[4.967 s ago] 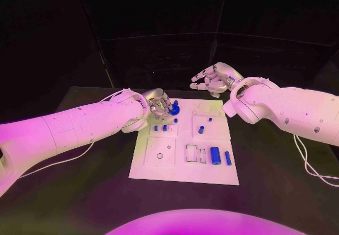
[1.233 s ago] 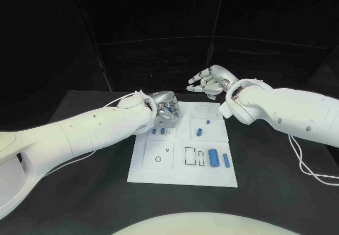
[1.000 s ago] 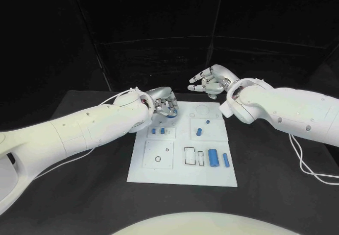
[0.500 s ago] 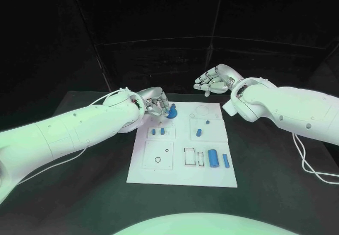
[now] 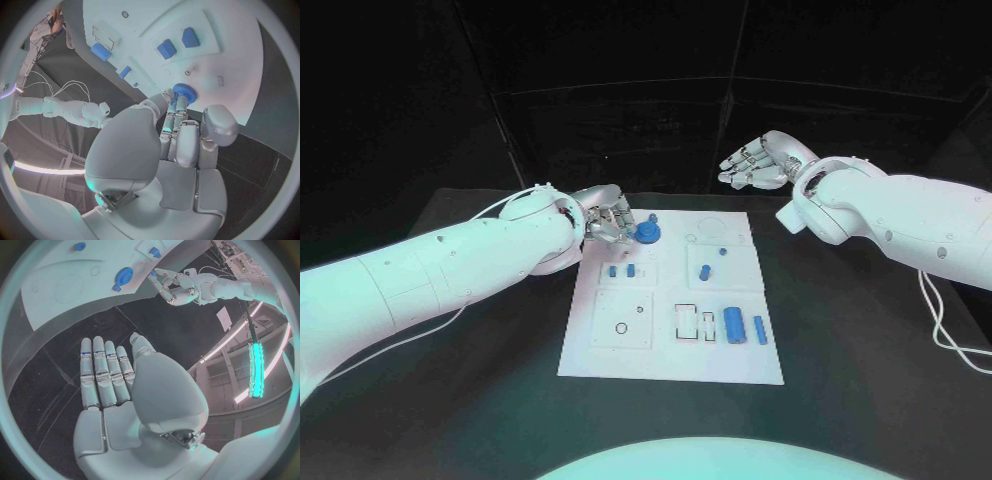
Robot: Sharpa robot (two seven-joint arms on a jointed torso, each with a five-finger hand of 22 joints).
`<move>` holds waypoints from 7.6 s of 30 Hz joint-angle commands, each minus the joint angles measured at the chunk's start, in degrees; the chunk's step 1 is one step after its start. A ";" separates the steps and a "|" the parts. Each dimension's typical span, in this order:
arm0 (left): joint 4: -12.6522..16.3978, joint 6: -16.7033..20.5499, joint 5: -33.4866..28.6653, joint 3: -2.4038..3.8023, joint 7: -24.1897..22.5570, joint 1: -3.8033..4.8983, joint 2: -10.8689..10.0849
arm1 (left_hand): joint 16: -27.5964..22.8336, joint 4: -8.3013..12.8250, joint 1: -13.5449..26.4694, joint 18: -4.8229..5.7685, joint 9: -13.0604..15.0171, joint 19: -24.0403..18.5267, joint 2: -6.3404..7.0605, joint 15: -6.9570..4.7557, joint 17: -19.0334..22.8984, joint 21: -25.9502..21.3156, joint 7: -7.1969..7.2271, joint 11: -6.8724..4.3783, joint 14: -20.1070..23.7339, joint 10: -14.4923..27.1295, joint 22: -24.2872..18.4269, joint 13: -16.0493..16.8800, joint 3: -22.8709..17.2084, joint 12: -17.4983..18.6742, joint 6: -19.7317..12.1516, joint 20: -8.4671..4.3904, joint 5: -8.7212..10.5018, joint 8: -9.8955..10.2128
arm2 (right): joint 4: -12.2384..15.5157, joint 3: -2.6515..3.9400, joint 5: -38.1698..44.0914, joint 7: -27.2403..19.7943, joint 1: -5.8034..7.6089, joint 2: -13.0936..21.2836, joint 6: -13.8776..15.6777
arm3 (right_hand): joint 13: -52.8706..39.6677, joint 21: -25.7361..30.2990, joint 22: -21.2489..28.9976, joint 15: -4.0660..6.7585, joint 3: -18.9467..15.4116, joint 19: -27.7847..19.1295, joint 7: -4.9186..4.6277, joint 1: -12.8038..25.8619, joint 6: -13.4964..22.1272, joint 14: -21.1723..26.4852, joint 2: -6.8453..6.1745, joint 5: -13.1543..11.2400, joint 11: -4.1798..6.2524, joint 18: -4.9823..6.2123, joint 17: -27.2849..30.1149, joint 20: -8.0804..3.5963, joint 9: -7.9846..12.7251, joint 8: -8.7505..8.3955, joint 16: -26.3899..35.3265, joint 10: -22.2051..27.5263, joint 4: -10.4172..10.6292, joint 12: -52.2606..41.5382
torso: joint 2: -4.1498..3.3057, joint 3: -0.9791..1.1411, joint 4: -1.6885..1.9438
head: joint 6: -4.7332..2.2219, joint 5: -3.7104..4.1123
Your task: Assemble the parts on the task board
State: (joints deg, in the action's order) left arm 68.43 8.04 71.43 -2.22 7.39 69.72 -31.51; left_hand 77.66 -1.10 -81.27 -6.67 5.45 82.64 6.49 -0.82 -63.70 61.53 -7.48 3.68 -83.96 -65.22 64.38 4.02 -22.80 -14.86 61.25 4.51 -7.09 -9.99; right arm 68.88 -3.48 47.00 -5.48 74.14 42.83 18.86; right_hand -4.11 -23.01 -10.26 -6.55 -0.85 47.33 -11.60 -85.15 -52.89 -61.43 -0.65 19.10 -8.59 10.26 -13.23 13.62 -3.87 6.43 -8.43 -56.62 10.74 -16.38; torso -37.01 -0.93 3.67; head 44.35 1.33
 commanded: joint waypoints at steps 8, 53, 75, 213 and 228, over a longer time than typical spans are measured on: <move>-0.91 -3.45 -0.33 -0.57 1.69 0.04 0.30 | 0.02 0.15 0.19 0.70 -0.09 0.45 0.37 -0.32 0.06 0.30 -0.06 0.07 -1.17 -0.36 0.10 0.05 -0.13 0.28 0.50 -0.03 0.00 0.29 | -0.10 0.02 -2.41 -3.60 -0.51 0.92 -0.94 | 0.57 6.61 3.77 -2.12 -0.84 -1.34 -1.23 -0.29 0.92 3.35 0.30 -0.38 -1.56 0.17 5.62 1.63 0.09 -2.39 4.78 1.37 -1.84 3.77 | -0.02 0.04 -0.05 | 0.15 -0.15; -4.58 -5.77 1.88 -1.84 1.77 -0.35 3.11 | 0.01 0.39 0.05 0.73 -0.12 0.40 0.29 -0.36 0.17 0.49 -0.02 0.00 -1.09 -0.70 0.36 0.12 -0.38 0.54 0.72 -0.04 -0.03 0.46 | 1.89 -0.03 -3.46 -4.05 -0.84 1.88 1.03 | 0.56 9.54 5.50 -2.96 -1.85 -1.02 -2.37 0.44 2.45 4.55 0.87 -0.02 -2.54 0.14 8.61 2.29 0.08 -2.66 4.71 2.69 -3.03 4.97 | -0.02 0.03 0.02 | 0.54 -0.22; -4.61 -5.63 1.88 -1.89 1.02 -0.39 3.50 | 0.03 0.46 0.30 0.81 -0.16 0.43 0.43 -0.38 0.25 0.92 -0.01 -0.02 -1.04 -0.94 0.81 0.18 -0.35 0.83 0.87 -0.06 0.03 0.65 | 1.61 -0.06 -3.46 -3.51 -0.85 1.67 0.48 | 0.56 9.74 5.62 -2.98 -1.93 -0.97 -2.39 0.58 2.37 4.60 0.98 0.02 -2.56 0.14 8.81 2.32 0.05 -2.59 4.69 2.72 -3.05 4.99 | -0.03 0.05 0.01 | 0.74 -0.31; 13.61 2.68 -61.77 -1.13 -25.56 0.30 -16.37 | -10.50 -0.16 2.07 -3.69 -1.71 -11.54 0.31 1.41 20.77 -26.32 -2.67 1.92 8.84 -0.24 -19.43 1.28 0.20 3.12 -1.91 1.61 0.02 5.58 | 7.63 -0.21 44.65 11.55 -8.60 1.42 -9.50 | 0.08 -39.35 -31.50 6.09 20.55 18.47 2.02 1.04 -7.54 -24.90 -5.49 -5.31 3.23 -1.22 -55.03 -7.20 -0.28 -2.23 -68.35 -11.33 -7.24 11.11 | 0.03 0.08 0.17 | 0.57 3.70; 13.59 2.61 -61.77 -1.13 -25.48 0.30 -16.40 | -10.48 -0.14 2.04 -3.68 -1.70 -11.54 0.30 1.44 20.75 -26.33 -2.71 1.95 8.84 -0.19 -19.44 1.29 0.21 3.11 -1.97 1.63 0.02 5.59 | 7.65 -0.21 46.17 13.41 -8.94 1.06 -6.30 | -0.22 -45.10 -39.34 6.81 25.60 21.63 2.83 1.30 -10.28 -24.60 -3.55 -8.54 4.08 -2.44 -53.27 -7.83 -0.57 -1.73 -67.87 -13.73 -8.69 10.46 | 0.09 0.08 0.20 | 0.80 3.99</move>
State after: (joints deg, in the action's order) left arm 81.93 11.27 10.00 -3.40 -17.68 69.95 -47.91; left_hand 67.22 -1.49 -79.11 -9.71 3.82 71.42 7.43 0.52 -43.03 35.34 -9.72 5.23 -75.45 -65.51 45.02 5.25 -22.71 -11.54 59.38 5.91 -7.09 -4.72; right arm 76.47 -3.44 92.14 6.77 65.50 43.95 12.32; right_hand -4.24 -67.79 -49.43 -0.16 24.31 68.72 -8.68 -83.92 -62.72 -84.12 -4.87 10.77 -4.44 8.43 -66.59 5.95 -4.39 4.44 -76.21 -70.03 2.07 -5.70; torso -36.95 -0.85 3.84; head 45.15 5.27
